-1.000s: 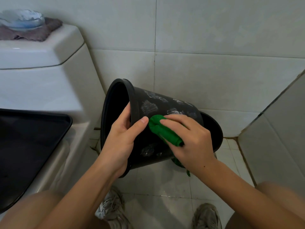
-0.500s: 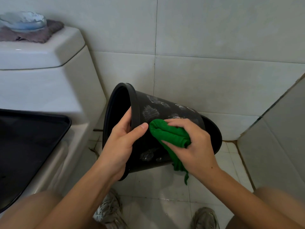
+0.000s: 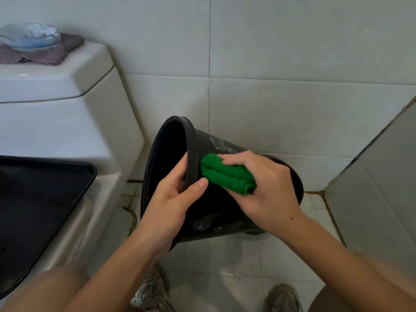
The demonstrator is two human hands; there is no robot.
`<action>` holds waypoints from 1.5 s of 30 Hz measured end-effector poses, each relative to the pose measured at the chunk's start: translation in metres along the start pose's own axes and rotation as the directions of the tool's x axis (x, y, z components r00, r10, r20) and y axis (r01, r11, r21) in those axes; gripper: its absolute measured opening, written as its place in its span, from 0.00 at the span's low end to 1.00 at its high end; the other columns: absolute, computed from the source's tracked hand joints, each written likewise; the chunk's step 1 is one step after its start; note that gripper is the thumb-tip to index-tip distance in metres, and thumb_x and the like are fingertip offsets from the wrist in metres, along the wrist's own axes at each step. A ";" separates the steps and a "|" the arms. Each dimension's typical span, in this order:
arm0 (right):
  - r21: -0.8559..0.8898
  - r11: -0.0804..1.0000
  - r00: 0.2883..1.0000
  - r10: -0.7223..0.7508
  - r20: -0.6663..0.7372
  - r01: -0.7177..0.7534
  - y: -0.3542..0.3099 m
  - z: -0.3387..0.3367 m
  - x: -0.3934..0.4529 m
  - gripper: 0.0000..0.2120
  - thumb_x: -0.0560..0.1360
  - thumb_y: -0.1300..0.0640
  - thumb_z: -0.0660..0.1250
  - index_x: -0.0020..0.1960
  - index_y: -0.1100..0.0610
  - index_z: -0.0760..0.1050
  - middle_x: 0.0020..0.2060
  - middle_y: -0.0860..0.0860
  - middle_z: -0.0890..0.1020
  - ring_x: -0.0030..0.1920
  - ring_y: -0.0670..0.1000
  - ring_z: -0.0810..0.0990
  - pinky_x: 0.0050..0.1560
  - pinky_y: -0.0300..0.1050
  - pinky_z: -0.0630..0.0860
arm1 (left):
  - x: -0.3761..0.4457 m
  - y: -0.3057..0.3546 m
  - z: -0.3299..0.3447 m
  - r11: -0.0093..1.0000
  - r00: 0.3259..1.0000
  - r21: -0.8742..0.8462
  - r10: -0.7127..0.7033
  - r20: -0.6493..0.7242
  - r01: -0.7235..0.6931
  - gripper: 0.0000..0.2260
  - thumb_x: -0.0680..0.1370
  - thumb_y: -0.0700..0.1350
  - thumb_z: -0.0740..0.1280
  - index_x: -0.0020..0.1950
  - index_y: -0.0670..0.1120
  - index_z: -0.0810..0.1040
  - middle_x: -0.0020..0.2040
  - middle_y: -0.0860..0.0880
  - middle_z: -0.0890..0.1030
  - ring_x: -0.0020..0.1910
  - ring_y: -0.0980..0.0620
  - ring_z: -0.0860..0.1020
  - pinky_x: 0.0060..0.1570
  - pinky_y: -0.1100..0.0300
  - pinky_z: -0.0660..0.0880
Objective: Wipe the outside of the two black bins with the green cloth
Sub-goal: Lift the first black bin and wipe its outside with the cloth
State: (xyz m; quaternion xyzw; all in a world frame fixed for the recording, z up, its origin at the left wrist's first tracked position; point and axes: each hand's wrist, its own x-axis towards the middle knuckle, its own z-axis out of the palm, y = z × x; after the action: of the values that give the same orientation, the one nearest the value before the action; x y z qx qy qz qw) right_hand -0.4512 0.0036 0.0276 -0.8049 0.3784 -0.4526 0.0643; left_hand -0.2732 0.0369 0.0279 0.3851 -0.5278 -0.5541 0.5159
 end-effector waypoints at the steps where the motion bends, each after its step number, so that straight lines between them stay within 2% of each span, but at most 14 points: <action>1: 0.006 1.000 1.000 -0.017 0.007 0.017 -0.002 0.002 -0.003 0.15 0.70 0.58 0.76 0.55 0.59 0.79 0.53 0.49 0.84 0.54 0.48 0.83 0.49 0.51 0.81 | 0.000 0.000 -0.001 1.000 1.000 -0.001 0.004 -0.012 -0.004 0.24 0.76 0.39 0.63 0.73 0.48 0.69 0.66 0.48 0.79 0.67 0.48 0.75 0.69 0.47 0.68; 3: 0.004 1.000 1.000 0.029 0.004 -0.029 -0.002 0.005 0.001 0.14 0.70 0.57 0.75 0.54 0.58 0.79 0.49 0.49 0.85 0.49 0.50 0.84 0.45 0.53 0.81 | 0.001 0.000 -0.002 1.000 1.000 0.000 0.006 -0.021 -0.006 0.24 0.76 0.39 0.63 0.73 0.48 0.70 0.66 0.47 0.79 0.67 0.47 0.75 0.70 0.45 0.68; 6: -0.006 0.981 0.979 0.196 -0.051 -0.196 0.006 0.004 0.019 0.12 0.72 0.52 0.72 0.52 0.55 0.77 0.39 0.49 0.84 0.39 0.53 0.83 0.38 0.55 0.79 | 0.001 0.000 0.001 1.000 1.000 0.030 0.001 -0.005 -0.001 0.25 0.77 0.39 0.64 0.74 0.51 0.68 0.67 0.49 0.78 0.67 0.48 0.75 0.69 0.45 0.69; 8: 0.013 0.972 0.970 0.233 -0.075 -0.233 0.010 0.004 0.025 0.11 0.73 0.51 0.71 0.52 0.55 0.77 0.37 0.49 0.83 0.39 0.53 0.82 0.37 0.56 0.78 | 0.002 -0.001 0.003 0.999 1.000 0.049 0.003 -0.006 -0.003 0.26 0.77 0.39 0.63 0.75 0.51 0.67 0.68 0.50 0.77 0.67 0.50 0.75 0.69 0.45 0.69; 13: -0.035 0.997 0.997 0.071 -0.011 -0.071 -0.003 0.008 0.007 0.14 0.71 0.53 0.74 0.53 0.57 0.79 0.44 0.50 0.85 0.44 0.53 0.83 0.41 0.54 0.79 | 0.004 -0.003 -0.002 1.000 1.000 0.025 -0.006 -0.022 0.007 0.23 0.77 0.39 0.62 0.73 0.47 0.69 0.67 0.45 0.77 0.67 0.45 0.75 0.70 0.42 0.67; 17: -0.037 0.981 0.980 0.184 -0.081 -0.188 0.004 0.007 0.017 0.12 0.73 0.50 0.70 0.52 0.56 0.77 0.38 0.50 0.83 0.39 0.54 0.82 0.37 0.55 0.78 | 0.004 -0.004 0.001 0.999 1.000 0.039 -0.014 -0.008 0.014 0.24 0.78 0.39 0.63 0.74 0.49 0.67 0.67 0.46 0.77 0.67 0.46 0.75 0.69 0.43 0.68; 19: -0.046 0.979 0.977 0.192 -0.096 -0.197 0.007 0.007 0.021 0.12 0.72 0.50 0.70 0.52 0.56 0.77 0.37 0.50 0.83 0.38 0.55 0.82 0.37 0.56 0.77 | 0.004 -0.004 0.004 0.999 1.000 0.052 0.001 -0.004 -0.001 0.25 0.78 0.40 0.62 0.75 0.49 0.66 0.68 0.47 0.76 0.68 0.47 0.74 0.70 0.43 0.68; 25: -0.071 0.997 0.998 -0.026 -0.061 0.021 -0.005 0.004 -0.002 0.14 0.69 0.58 0.76 0.53 0.59 0.80 0.47 0.50 0.85 0.46 0.52 0.83 0.43 0.52 0.79 | 0.004 -0.002 0.006 0.999 0.999 0.043 0.029 -0.035 -0.028 0.22 0.79 0.42 0.61 0.74 0.47 0.68 0.67 0.45 0.77 0.67 0.46 0.74 0.70 0.41 0.67; 29: -0.101 0.987 0.990 0.120 -0.078 -0.127 0.009 0.002 0.016 0.11 0.72 0.54 0.72 0.52 0.57 0.77 0.39 0.51 0.82 0.39 0.55 0.81 0.37 0.55 0.78 | 0.004 -0.002 0.009 0.997 1.000 0.070 0.023 -0.011 -0.022 0.23 0.79 0.43 0.61 0.75 0.49 0.67 0.68 0.49 0.76 0.68 0.48 0.74 0.70 0.43 0.67; 32: -0.161 0.986 0.996 0.021 -0.084 -0.034 0.003 0.004 0.011 0.14 0.68 0.59 0.74 0.53 0.58 0.78 0.42 0.52 0.83 0.43 0.56 0.82 0.39 0.53 0.78 | 0.003 -0.002 0.010 0.997 0.998 0.059 0.043 -0.042 -0.040 0.22 0.80 0.45 0.60 0.75 0.49 0.67 0.69 0.49 0.76 0.69 0.49 0.73 0.70 0.44 0.67; 35: -0.142 0.988 0.996 -0.073 -0.052 0.065 -0.002 0.003 -0.003 0.17 0.66 0.62 0.77 0.53 0.59 0.80 0.46 0.51 0.85 0.47 0.54 0.83 0.42 0.52 0.79 | 0.001 -0.002 0.009 0.999 0.998 0.044 0.033 -0.062 -0.030 0.21 0.80 0.46 0.59 0.73 0.48 0.69 0.66 0.48 0.78 0.67 0.48 0.75 0.69 0.43 0.68; 39: -0.165 0.978 0.991 0.117 -0.062 -0.126 0.010 -0.001 0.015 0.11 0.72 0.55 0.72 0.52 0.56 0.76 0.38 0.52 0.82 0.38 0.56 0.81 0.36 0.55 0.77 | 0.001 -0.004 0.011 0.996 1.000 0.088 0.015 -0.020 -0.014 0.21 0.80 0.46 0.59 0.74 0.50 0.69 0.67 0.48 0.77 0.68 0.48 0.74 0.69 0.42 0.68; 41: -0.168 0.973 0.986 0.150 -0.075 -0.161 0.014 -0.001 0.023 0.10 0.73 0.54 0.72 0.51 0.56 0.75 0.36 0.52 0.81 0.37 0.57 0.80 0.35 0.55 0.77 | 0.000 -0.004 0.012 0.995 1.000 0.095 0.024 -0.009 -0.023 0.22 0.80 0.45 0.59 0.75 0.51 0.67 0.68 0.49 0.76 0.68 0.48 0.74 0.69 0.43 0.68; 45: -0.164 0.986 0.999 0.026 -0.043 -0.033 -0.002 -0.003 0.008 0.12 0.70 0.54 0.73 0.52 0.57 0.78 0.40 0.51 0.82 0.41 0.55 0.80 0.37 0.52 0.76 | -0.001 -0.002 0.010 0.997 0.998 0.066 0.051 -0.026 -0.049 0.21 0.80 0.45 0.59 0.74 0.48 0.68 0.67 0.47 0.77 0.67 0.47 0.75 0.69 0.42 0.68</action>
State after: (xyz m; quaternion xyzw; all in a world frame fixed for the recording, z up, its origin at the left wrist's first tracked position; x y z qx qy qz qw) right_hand -0.4500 0.0001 0.0351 -0.7924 0.4277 -0.4350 -0.0035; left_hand -0.2836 0.0393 0.0274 0.3963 -0.5480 -0.5180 0.5238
